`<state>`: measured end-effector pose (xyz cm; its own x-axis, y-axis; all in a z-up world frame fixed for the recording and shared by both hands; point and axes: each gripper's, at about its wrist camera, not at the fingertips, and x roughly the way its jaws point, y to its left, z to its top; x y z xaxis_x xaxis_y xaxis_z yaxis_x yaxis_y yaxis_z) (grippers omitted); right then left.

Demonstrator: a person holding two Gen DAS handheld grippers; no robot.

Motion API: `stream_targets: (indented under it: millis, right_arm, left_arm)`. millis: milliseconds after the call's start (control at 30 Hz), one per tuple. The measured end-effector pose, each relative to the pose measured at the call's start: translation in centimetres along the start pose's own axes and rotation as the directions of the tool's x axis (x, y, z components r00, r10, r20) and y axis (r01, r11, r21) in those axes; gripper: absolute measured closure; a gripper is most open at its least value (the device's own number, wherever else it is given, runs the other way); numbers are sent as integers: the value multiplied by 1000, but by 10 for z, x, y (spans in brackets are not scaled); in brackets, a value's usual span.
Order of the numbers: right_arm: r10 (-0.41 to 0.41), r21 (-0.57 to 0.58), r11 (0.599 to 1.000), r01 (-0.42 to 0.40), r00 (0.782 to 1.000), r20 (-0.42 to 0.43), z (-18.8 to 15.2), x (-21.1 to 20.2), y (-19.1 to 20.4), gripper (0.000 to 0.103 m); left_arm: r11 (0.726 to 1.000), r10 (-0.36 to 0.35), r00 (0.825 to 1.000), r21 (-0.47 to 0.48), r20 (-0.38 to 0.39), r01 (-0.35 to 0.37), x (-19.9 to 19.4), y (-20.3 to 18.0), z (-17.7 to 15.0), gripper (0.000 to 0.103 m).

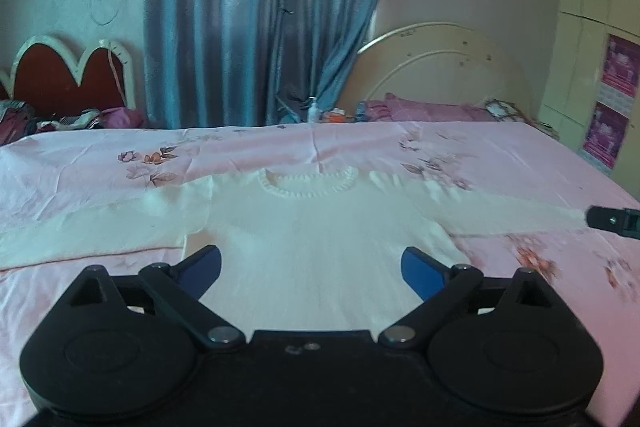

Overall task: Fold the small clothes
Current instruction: 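Move the right gripper to the cuff of the sleeve nearest it, then grasp the sleeve cuff with the right gripper and fold it across the body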

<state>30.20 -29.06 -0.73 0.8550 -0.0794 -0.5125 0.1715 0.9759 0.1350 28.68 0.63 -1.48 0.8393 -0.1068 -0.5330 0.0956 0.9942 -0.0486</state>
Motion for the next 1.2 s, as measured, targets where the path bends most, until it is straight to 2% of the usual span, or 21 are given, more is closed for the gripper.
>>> stream_targets:
  millis: [133,167,200,233,267,433,467,533,600,800,967,1100,1167,1200]
  right_arm:
    - [-41,64,997,42,999,-14,16,49,-55,1]
    - [-53,80,995,54,998,-17,20,59,-70,4]
    - [-61,98,993,64,998,-26,22,70,-83,14]
    - [-77,123,989,81,996,-44,24,82,-98,35]
    - [-90,154,983,98,994,-62,26,94,-115,39]
    - [-123,268,952,147,987,-104,22,140,-183,39]
    - [-127,294,943,157,985,-118,20,150,-198,41]
    - [-128,335,927,170,981,-143,15,162,-220,51]
    - [-129,372,910,182,978,-164,9,174,-239,52]
    - [-121,429,883,188,976,-179,0,193,-266,54]
    - [-128,430,881,197,975,-184,0,197,-274,80]
    - [-141,416,885,210,972,-190,1,202,-280,86]
    - [-163,378,897,229,967,-198,4,210,-275,100]
    - [-172,373,897,238,964,-201,7,213,-275,100]
  left_arm:
    - [1000,10,998,-23,-55,-11,44,-18,14,2]
    - [1000,16,998,-19,-67,-17,54,-24,17,2]
    - [1000,20,997,-15,-74,-22,65,-32,20,2]
    - [1000,22,997,-13,-79,-23,73,-39,22,2]
    - [1000,21,996,-11,-87,-22,84,-47,24,2]
    - [1000,26,990,15,-136,-24,120,-79,23,2]
    - [999,29,988,23,-149,-26,126,-85,22,2]
    - [998,35,984,48,-175,-27,138,-96,19,2]
    - [997,42,980,66,-193,-29,146,-103,17,2]
    - [995,63,974,89,-219,-45,163,-118,21,2]
    - [995,73,971,81,-227,-56,172,-120,25,2]
    - [995,76,973,72,-216,-62,171,-114,33,2]
    - [996,79,973,66,-215,-66,170,-105,37,2]
    - [996,82,973,61,-217,-70,169,-98,38,2]
